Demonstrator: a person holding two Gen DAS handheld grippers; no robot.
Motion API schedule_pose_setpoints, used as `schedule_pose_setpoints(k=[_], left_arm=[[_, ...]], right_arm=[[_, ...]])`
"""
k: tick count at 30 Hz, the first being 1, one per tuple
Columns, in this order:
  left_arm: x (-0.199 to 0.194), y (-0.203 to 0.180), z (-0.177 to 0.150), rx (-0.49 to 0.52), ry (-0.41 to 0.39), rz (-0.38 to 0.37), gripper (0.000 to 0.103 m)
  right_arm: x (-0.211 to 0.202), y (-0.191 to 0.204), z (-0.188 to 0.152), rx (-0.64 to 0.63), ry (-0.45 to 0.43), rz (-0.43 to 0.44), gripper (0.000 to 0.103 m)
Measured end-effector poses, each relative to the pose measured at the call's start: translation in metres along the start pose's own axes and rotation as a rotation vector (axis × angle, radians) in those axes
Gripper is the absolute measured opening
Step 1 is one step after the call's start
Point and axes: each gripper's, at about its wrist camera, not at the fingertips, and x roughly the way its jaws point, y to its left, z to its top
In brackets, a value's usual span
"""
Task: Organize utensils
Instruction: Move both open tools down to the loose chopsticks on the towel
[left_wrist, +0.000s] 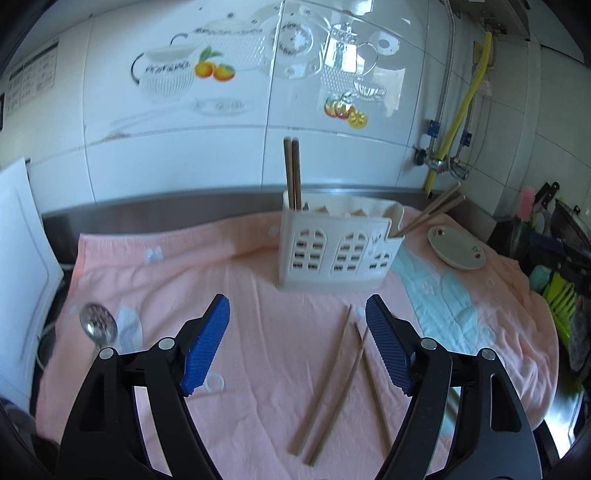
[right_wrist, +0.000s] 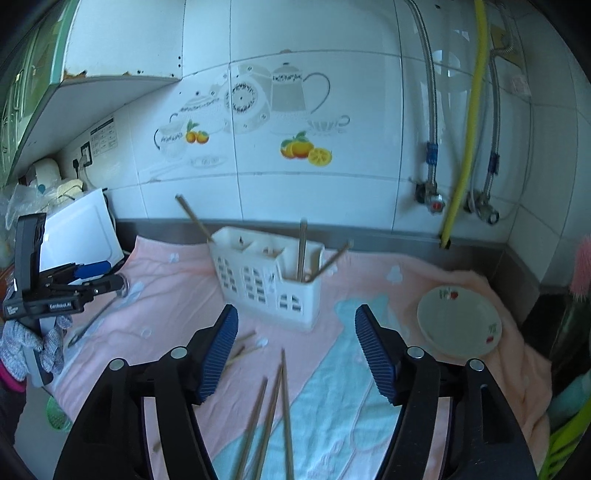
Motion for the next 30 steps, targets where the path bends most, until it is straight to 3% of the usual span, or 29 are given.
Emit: schedule_pose_setpoints(k=[8, 14, 24, 30], left_arm=[[0.003, -0.006, -0.041, 0.028, 0.045, -0.031, 0.085], [0.012, -0.01, -0.071, 0.057, 0.101, -0.042, 0.088], [0.027, -0.012, -0.104, 0.104, 0.185, -0.02, 0.088], [0.029, -0.009, -0.112, 0.096, 0.204, -0.014, 0.087]], right_arm=[[0.008, 0.006, -0.061, 0.011, 0.068, 0.029, 0.079], [0.02, 0.007, -0.104, 0.043, 0.14, 0.051, 0.08], [0.029, 0.004, -0.147, 0.059, 0.197, 0.035, 0.079], [0.039, 0.001, -0.156, 0.075, 0.229, 0.043, 0.066]])
